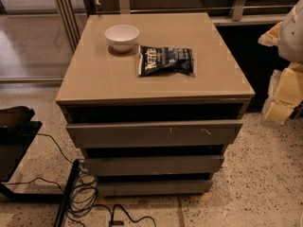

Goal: Open top drawer

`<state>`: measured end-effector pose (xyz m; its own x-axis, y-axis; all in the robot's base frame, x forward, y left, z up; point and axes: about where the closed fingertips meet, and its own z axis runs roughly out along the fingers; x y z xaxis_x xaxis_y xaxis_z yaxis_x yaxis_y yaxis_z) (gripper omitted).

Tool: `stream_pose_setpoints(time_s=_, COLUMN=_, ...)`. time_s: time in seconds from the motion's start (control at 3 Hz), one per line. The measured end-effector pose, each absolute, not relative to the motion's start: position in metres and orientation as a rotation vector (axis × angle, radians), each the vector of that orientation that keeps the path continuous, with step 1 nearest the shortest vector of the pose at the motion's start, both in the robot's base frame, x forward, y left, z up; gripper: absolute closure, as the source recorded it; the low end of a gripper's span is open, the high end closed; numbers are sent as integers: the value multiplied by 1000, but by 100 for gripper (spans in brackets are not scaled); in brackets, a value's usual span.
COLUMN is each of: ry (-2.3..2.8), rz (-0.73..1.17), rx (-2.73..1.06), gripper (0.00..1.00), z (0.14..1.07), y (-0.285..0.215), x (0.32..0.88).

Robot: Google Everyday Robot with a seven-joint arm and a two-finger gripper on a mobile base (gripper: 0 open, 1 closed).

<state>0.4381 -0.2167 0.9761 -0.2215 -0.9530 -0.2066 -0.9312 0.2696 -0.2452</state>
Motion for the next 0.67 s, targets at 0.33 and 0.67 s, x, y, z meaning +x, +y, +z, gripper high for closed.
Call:
stream_pose_setpoints(time_s=0.33, ry=2232, rz=-98, rx=-1725, gripper=0, z=976, y=-217, x=438)
stream_pose_setpoints(time_s=0.67, ry=2197, rz=-92, rx=-1742, gripper=0, z=973, y=-214, x=437)
